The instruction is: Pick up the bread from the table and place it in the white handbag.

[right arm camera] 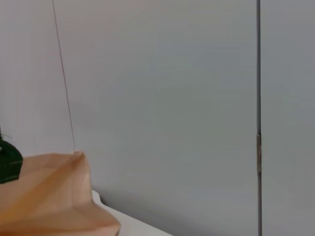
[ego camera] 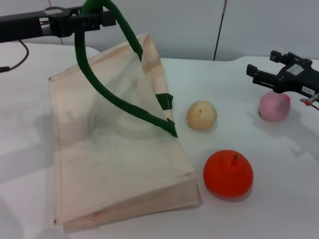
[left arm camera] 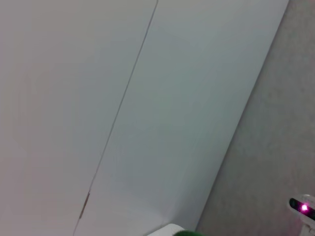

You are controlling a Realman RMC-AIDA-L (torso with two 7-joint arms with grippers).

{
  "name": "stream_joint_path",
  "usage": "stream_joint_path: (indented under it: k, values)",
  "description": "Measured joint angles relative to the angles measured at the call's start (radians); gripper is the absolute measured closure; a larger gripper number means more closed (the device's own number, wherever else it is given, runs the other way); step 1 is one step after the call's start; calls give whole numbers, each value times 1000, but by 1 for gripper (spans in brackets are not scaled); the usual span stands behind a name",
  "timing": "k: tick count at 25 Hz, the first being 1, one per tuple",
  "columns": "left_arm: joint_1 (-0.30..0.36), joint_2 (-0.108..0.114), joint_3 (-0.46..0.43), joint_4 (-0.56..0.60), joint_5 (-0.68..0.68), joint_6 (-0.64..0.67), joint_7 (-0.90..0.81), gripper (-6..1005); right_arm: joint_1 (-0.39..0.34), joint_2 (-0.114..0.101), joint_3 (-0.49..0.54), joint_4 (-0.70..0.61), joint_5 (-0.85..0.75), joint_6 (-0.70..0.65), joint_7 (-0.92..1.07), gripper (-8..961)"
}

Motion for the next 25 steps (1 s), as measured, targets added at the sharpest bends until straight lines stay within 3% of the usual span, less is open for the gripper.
stream_joint_path:
  k: [2,7,18,25]
  values:
    - [0,2,1,-2,2,-5,-7,277,0,0,0,0,0,0,0,74]
    - [1,15,3,-4,20,-14,-45,156,0,-1,3,0,0,0,0,74]
    - [-32,26,3,-6,232,-128,-201,156,-3,-2,12,0,0,0,0,74]
    - [-33,19,2,-6,206,-208,-187,157,-9,-2,27,0,0,-2,-5,73]
